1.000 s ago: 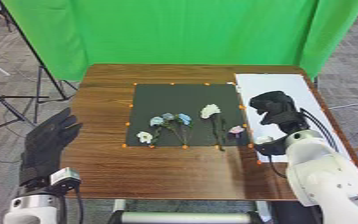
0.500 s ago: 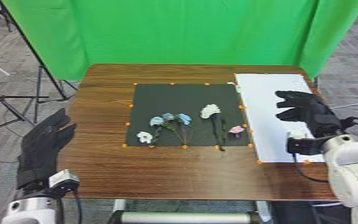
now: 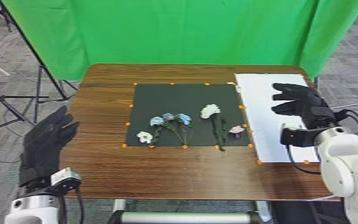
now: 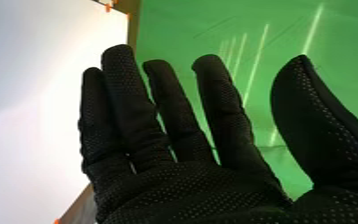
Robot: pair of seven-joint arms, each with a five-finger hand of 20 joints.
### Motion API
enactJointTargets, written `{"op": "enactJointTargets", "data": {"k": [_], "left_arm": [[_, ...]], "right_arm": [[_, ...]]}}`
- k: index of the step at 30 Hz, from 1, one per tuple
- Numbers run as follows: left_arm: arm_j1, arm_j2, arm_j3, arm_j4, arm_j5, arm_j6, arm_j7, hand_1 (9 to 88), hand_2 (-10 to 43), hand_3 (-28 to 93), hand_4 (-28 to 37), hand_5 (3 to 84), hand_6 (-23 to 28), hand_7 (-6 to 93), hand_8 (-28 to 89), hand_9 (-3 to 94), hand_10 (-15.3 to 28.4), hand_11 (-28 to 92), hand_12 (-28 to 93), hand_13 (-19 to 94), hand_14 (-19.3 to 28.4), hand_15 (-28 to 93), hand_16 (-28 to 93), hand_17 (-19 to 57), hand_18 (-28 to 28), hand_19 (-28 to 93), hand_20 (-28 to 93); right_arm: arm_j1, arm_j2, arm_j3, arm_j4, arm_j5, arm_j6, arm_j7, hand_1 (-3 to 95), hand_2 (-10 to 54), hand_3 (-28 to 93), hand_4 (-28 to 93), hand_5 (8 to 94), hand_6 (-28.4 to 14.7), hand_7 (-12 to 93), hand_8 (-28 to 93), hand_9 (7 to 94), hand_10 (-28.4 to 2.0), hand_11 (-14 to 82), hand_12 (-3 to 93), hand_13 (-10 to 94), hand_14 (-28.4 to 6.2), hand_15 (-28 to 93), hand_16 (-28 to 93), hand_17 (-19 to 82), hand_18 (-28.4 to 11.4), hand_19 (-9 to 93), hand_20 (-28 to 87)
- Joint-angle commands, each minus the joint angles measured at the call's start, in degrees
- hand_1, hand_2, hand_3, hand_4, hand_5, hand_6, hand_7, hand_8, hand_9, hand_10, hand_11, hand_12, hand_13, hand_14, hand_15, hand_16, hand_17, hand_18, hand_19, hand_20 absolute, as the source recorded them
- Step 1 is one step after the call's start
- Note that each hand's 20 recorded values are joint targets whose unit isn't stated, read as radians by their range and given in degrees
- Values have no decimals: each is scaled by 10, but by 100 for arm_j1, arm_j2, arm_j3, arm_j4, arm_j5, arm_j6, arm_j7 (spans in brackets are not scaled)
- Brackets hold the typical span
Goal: Arrange flowers
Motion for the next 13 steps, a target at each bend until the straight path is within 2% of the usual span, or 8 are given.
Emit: {"op": "enactJointTargets", "data": {"k": [1,4,11,13], "left_arm": [[29,-15,5,25,-89,27,40,254,49,807,-209,391,87,129,-100,305,180,304,56,189,251,596,-159,-100,221,582,29],[36,-35,-13,32,-69,-4,-15,256,49,806,-207,390,87,130,-101,302,179,302,55,190,249,594,-159,-98,221,582,29],[12,-54,15,46,-70,-17,-4,256,47,809,-203,389,87,128,-101,292,173,291,50,189,245,575,-160,-90,215,576,21],[-16,-24,38,55,-79,7,38,256,47,809,-202,389,87,128,-101,291,173,290,49,188,245,571,-159,-85,212,576,17]], "right_arm": [[-149,-232,250,27,-16,-323,-34,191,112,878,-245,468,-54,160,-117,465,-194,152,156,389,-203,496,92,138,-210,645,89],[-217,-284,314,51,-40,-353,-53,191,112,878,-244,467,-54,161,-117,465,-193,152,156,391,-203,501,93,138,-210,644,94],[-348,-347,403,35,18,-314,-133,190,111,881,-244,464,-52,161,-117,465,-193,152,156,391,-202,502,90,138,-209,641,98],[-352,-306,360,30,-15,-254,-149,191,110,881,-245,464,-52,161,-118,465,-193,152,156,391,-202,502,89,137,-209,640,99]]}}
